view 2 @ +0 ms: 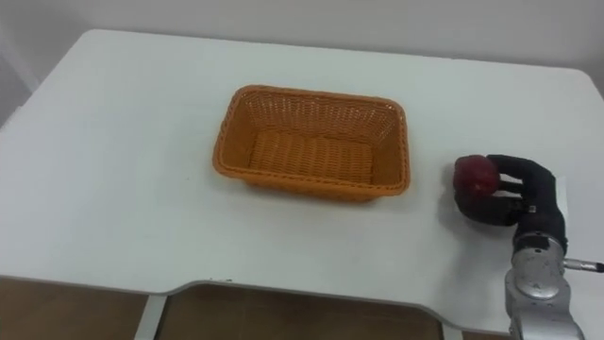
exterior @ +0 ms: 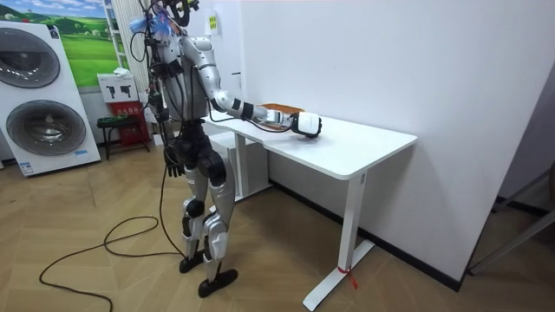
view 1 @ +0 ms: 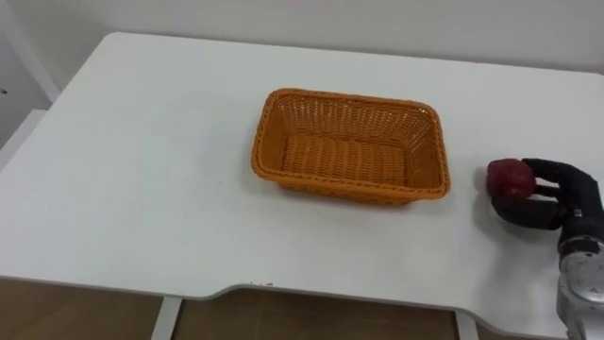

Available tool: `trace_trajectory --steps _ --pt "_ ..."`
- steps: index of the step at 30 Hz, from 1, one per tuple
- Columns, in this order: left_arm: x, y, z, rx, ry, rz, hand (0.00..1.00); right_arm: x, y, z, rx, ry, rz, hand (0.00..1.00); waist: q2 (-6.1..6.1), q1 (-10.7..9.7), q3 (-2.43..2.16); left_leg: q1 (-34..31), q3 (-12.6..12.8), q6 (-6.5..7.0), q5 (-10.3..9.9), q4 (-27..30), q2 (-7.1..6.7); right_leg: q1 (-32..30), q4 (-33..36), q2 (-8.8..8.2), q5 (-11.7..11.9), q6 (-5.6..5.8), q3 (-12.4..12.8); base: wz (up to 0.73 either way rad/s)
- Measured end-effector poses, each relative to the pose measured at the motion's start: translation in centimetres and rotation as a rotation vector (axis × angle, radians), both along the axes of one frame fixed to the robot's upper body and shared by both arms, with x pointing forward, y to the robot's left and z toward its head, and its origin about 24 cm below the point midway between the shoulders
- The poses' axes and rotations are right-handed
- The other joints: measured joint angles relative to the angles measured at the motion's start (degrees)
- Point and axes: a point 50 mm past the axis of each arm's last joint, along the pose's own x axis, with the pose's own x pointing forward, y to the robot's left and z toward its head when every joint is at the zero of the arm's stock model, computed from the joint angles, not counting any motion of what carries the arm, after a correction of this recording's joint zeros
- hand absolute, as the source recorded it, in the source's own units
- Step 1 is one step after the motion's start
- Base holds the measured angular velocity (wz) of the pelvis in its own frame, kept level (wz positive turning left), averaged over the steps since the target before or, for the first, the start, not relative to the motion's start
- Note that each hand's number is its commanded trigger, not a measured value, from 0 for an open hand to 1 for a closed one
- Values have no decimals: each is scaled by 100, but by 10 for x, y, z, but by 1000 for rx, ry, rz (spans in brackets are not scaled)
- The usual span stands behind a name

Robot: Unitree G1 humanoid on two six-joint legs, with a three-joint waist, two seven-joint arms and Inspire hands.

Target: Pick and place apple

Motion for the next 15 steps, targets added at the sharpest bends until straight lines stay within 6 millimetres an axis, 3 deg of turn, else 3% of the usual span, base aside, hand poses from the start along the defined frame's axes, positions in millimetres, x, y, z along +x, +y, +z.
trace_trajectory --steps 11,15 --pt "1 1 0 4 -2 0 0 0 -1 -2 25 -2 -16 100 -11 0 7 -12 4 0 0 24 2 -27 73 -1 0 -1 14 0" --pt "1 1 1 -7 -4 2 0 5 2 8 30 -35 -17 100 16 -32 -10 -107 12 1 -1 50 -1 -123 96 -4 0 -1 29 -1"
